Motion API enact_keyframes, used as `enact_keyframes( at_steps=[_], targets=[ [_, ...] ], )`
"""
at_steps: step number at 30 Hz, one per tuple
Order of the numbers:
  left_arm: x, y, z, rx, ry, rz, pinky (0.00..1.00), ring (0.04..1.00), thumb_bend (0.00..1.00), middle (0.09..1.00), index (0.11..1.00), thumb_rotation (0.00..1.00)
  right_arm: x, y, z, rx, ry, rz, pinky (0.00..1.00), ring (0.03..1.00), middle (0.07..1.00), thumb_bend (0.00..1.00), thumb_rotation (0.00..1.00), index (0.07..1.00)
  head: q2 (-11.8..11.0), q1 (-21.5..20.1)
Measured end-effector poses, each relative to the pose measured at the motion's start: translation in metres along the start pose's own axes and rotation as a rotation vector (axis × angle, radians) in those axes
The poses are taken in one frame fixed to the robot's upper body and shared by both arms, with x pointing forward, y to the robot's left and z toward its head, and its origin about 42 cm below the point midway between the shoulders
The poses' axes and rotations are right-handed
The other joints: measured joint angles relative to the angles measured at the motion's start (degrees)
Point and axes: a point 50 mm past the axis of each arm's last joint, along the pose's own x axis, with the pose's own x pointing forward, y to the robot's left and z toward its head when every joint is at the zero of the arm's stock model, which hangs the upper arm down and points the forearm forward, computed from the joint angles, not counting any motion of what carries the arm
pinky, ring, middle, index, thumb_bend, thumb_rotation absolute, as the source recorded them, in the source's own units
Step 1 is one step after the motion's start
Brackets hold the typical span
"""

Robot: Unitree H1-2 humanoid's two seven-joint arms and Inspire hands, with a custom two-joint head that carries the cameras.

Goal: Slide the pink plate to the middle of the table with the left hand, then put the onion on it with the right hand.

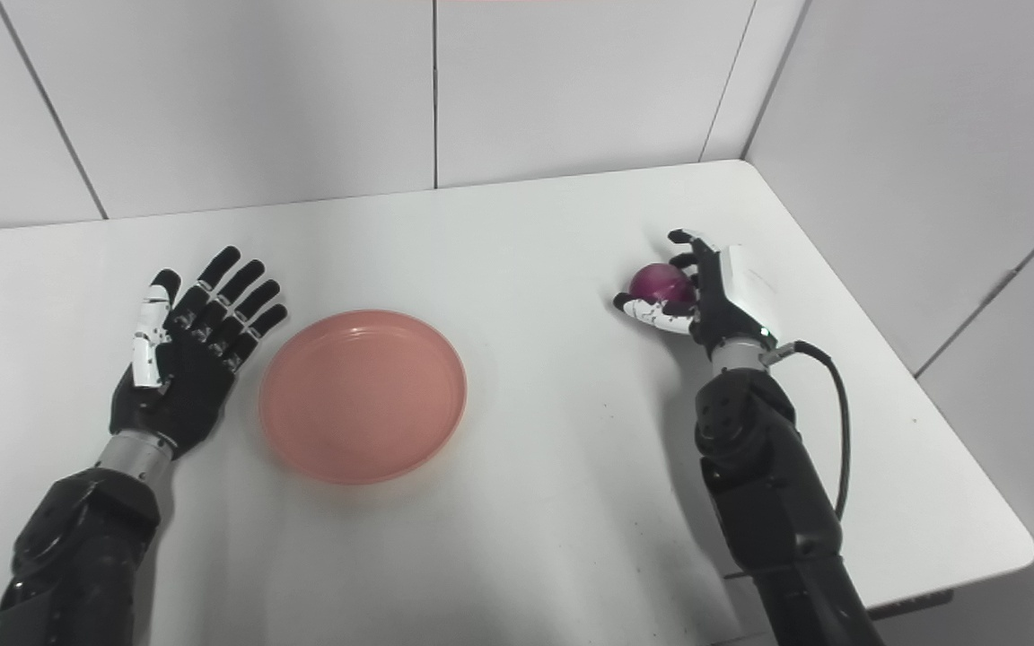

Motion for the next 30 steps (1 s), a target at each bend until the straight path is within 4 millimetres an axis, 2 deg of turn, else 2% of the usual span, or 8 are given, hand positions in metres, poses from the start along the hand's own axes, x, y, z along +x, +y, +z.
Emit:
enact_keyframes(
  at_steps=[6,9,14,18,25,30],
  targets=[
    [0.000,0.000,0.000,0.001,-0.001,-0.001,0.86,0.879,0.44,0.888,0.882,1.00,-0.002,-0.004,0.004,-0.029,-0.007,0.021,0.55,0.663,0.729,0.93,0.28,0.747,0.3,-0.1],
    [0.000,0.000,0.000,0.001,0.000,-0.001,0.85,0.877,0.45,0.886,0.879,1.00,-0.002,-0.006,0.003,-0.041,0.001,0.044,0.57,0.676,0.734,0.94,0.18,0.742,0.4,-0.2],
    [0.000,0.000,0.000,0.001,0.000,-0.001,0.86,0.878,0.45,0.888,0.881,1.00,-0.002,-0.011,0.003,-0.058,0.004,0.075,0.57,0.681,0.736,0.93,0.13,0.743,0.4,-0.2],
    [0.000,-0.001,0.000,0.001,0.000,-0.002,0.86,0.876,0.45,0.885,0.878,1.00,-0.001,-0.015,0.001,-0.064,0.014,0.090,0.56,0.676,0.734,0.92,0.03,0.730,0.8,-0.1],
    [0.000,-0.001,0.000,0.002,0.000,-0.003,0.86,0.875,0.45,0.884,0.876,1.00,-0.001,-0.020,-0.001,-0.101,0.032,0.100,0.47,0.616,0.686,0.92,0.00,0.736,0.9,-0.3],
    [0.000,-0.001,0.000,0.002,0.001,-0.003,0.85,0.873,0.45,0.881,0.875,1.00,-0.002,-0.021,-0.002,-0.115,0.043,0.104,0.51,0.645,0.708,0.89,0.01,0.732,0.9,-0.3]
  ],
)
